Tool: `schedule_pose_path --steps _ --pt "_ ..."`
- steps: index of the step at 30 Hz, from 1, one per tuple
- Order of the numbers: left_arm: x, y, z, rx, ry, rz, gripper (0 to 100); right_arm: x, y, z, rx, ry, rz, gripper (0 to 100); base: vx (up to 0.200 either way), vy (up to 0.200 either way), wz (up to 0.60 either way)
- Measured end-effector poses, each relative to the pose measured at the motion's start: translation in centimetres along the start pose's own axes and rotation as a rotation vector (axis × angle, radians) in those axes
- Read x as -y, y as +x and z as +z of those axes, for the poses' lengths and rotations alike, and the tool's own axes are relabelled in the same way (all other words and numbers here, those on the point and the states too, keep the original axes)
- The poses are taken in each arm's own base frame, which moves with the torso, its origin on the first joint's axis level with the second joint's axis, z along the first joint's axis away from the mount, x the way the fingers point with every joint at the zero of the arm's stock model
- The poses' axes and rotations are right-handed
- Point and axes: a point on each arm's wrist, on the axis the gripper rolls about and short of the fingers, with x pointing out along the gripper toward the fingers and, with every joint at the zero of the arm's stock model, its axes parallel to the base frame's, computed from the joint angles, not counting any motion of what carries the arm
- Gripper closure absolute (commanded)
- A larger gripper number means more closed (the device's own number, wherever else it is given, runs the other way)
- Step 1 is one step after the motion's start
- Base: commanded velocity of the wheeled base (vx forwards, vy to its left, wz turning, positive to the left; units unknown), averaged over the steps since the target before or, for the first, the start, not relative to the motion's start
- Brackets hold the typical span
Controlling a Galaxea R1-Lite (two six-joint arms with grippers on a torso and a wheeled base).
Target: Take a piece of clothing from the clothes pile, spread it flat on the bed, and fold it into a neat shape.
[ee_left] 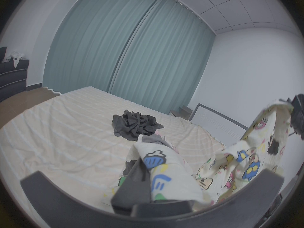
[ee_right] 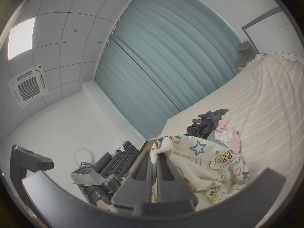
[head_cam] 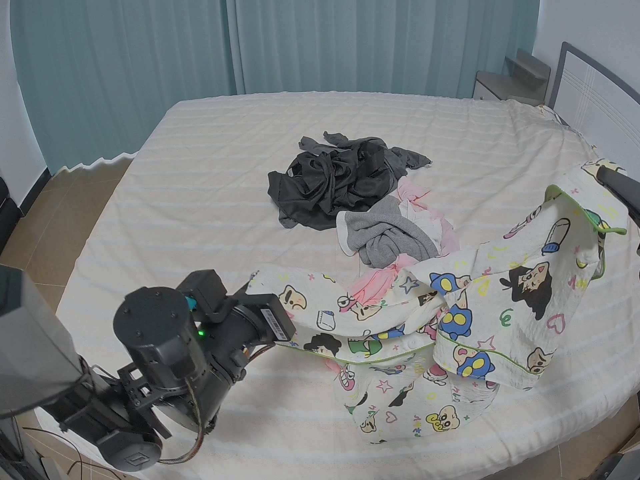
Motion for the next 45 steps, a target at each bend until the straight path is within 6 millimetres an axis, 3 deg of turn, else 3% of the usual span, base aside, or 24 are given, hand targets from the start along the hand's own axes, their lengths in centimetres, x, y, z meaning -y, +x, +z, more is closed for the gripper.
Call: schedule_pose_path --steps 7,15,23,29,45 --pt "0.8 -0.7 4.4 0.018 0.049 0.006 100 0.2 -0.5 0.7 0.073 -0.036 -0.02 100 0.0 0.0 0.0" --pt "2.3 -1.9 10.8 0.199 0.096 -0.026 100 -0.6 -0.8 1.9 0.139 -0.072 0.004 100 0.0 0.0 0.0" --pt "3.1 -2.6 16.1 0.378 0.063 -0.004 100 0.4 -0.7 0.6 0.091 -0.055 -0.023 100 0.0 0.0 0.0" --pt "2.8 -3.7 17.2 0.41 0.051 0.001 100 1.6 -0.7 -1.2 0.031 -0.017 -0.054 100 0.0 0.0 0.0" --pt "1.3 -4.9 14.6 0.32 0.058 0.021 100 1.7 -0.5 -1.5 0.014 0.0 -0.048 100 0.0 0.0 0.0"
